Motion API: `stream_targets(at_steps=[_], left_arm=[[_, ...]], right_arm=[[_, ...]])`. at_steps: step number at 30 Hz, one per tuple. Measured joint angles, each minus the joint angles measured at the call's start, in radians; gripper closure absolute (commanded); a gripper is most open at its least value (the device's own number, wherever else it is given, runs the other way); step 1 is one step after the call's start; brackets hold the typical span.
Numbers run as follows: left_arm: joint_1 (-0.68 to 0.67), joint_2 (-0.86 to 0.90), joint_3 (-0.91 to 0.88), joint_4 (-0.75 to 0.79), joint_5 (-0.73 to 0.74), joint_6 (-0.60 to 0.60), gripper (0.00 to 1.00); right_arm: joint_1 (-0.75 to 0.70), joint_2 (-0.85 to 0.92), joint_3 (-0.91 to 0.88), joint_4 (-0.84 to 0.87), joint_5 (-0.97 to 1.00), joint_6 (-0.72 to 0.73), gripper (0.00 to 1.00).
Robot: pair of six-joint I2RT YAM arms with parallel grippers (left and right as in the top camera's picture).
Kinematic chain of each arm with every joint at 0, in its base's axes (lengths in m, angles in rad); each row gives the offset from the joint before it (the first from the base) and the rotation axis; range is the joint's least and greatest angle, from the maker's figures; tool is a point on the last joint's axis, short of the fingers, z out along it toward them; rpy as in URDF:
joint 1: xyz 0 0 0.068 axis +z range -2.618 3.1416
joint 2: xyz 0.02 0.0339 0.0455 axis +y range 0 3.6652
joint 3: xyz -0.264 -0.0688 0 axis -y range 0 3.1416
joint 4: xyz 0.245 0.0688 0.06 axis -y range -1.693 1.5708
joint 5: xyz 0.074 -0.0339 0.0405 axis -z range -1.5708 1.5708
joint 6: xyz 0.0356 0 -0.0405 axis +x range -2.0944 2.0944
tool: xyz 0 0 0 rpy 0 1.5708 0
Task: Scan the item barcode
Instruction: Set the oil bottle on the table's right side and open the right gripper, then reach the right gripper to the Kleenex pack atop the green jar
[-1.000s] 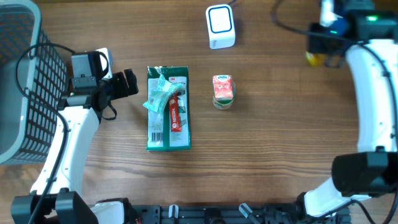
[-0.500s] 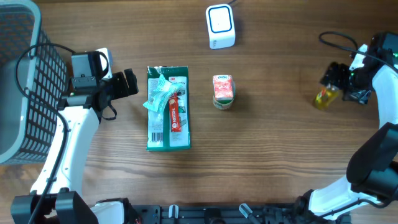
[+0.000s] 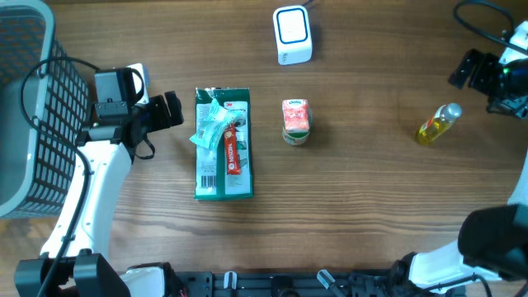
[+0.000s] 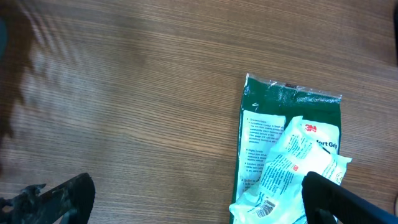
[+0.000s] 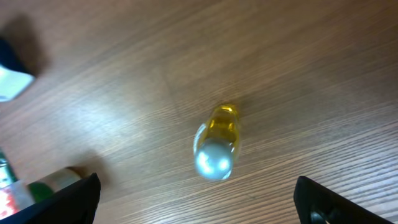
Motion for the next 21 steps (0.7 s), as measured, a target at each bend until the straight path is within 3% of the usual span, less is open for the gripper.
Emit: stream_targets(at_steps=[5,13,21], left_arm=[[0.000,0.000,0.000,0.000,0.000,0.000,0.00],[0.000,0.000,0.000,0.000,0.000,0.000,0.00],[0.000,0.000,0.000,0.000,0.000,0.000,0.00]], right_arm=[[0.024,-0.018,0.001,-0.103,-0.171,-0.062,0.00],[0.228,-0.018,0.000,-0.139,-0.261,-0.117,0.00],[0.511,-0.018,-0.184,0.045,-0.268,-0.061,0.03]])
